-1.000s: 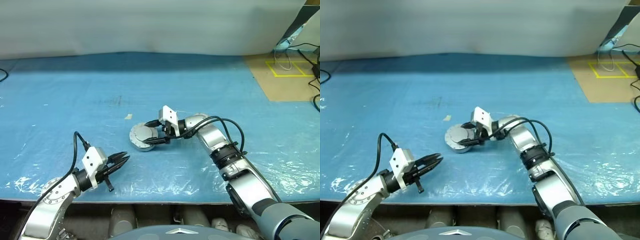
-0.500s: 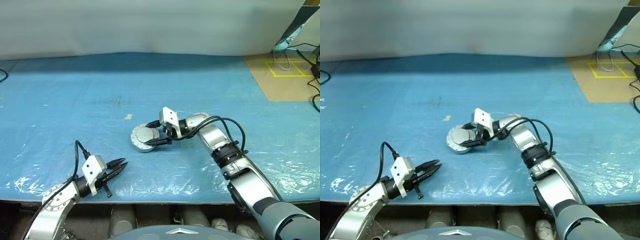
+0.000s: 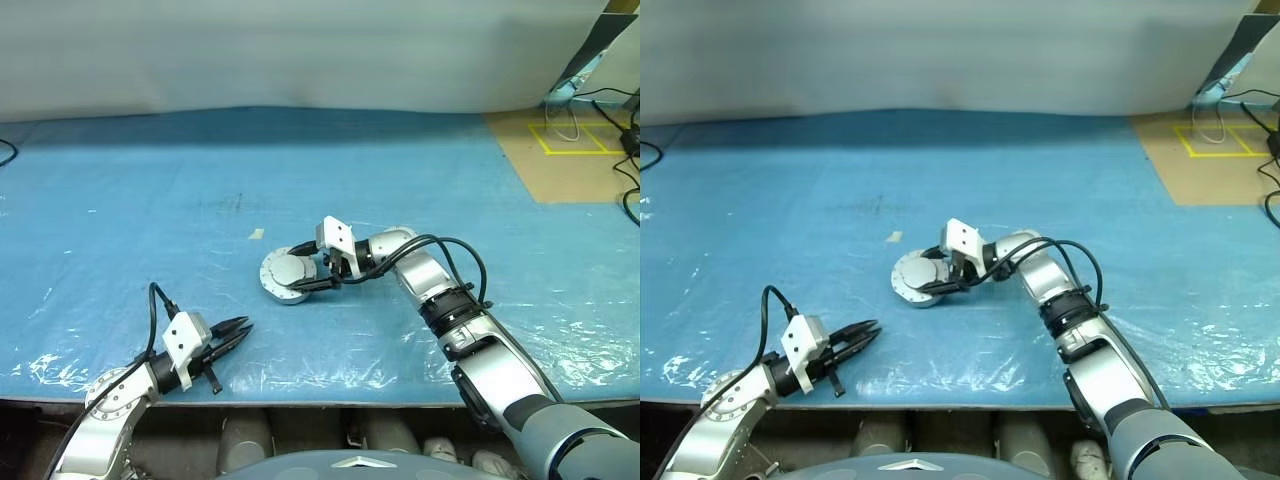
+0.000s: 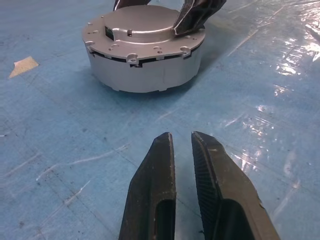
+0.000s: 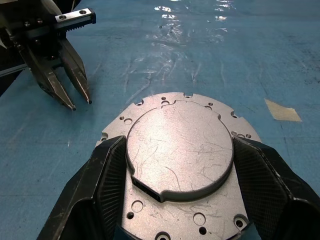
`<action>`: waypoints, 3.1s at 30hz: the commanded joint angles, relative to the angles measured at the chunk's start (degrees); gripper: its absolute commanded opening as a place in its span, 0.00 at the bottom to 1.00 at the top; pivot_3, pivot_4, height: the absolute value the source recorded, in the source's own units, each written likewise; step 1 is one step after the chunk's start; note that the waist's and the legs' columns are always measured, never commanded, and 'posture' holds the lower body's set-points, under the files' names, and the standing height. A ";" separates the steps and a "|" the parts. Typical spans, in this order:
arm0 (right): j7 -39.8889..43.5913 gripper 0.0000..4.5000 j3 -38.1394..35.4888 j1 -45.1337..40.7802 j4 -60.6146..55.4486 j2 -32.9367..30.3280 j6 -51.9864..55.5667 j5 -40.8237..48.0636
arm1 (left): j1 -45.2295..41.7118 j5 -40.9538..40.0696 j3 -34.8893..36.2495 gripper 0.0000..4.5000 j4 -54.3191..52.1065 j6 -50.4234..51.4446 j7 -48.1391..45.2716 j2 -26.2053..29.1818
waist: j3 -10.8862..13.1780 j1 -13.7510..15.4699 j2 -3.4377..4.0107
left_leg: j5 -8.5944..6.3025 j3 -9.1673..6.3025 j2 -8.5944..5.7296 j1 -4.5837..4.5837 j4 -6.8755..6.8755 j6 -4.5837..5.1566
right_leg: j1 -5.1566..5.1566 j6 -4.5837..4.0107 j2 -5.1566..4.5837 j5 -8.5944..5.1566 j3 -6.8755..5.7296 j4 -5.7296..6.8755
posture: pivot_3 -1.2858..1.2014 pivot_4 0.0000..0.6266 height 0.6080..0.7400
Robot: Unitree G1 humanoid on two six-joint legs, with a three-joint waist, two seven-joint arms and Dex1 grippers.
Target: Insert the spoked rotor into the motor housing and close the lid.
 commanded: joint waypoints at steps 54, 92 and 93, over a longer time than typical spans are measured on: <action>-3.57 0.66 0.25 1.32 7.10 1.99 0.49 -3.91 | -6.02 -5.83 1.05 0.14 21.52 -16.01 -10.03 -3.17 | -0.89 0.09 0.89 | 0.05 0.05 0.01 0.18 -0.38 -0.08 | 0.03 0.39 -0.03 -0.23 0.12 -0.13 | 0.52 0.24 1.00; -6.24 0.66 0.62 3.59 2.64 -1.09 10.78 -4.16 | -10.35 -5.67 2.28 0.14 15.80 -8.66 -4.69 -6.12 | -1.11 0.77 0.47 | 0.05 -0.01 -0.10 0.28 -1.15 -0.10 | -0.04 0.47 -0.12 -0.28 0.25 -0.43 | 0.52 0.24 1.00; -6.21 0.66 0.76 3.83 2.01 -1.20 10.95 -4.27 | -11.08 -6.71 2.62 0.14 14.70 -6.96 -3.71 -6.75 | -1.11 0.74 0.47 | 0.06 0.01 -0.10 0.25 -1.15 -0.11 | -0.06 0.47 -0.12 -0.28 0.25 -0.43 | 0.52 0.24 1.00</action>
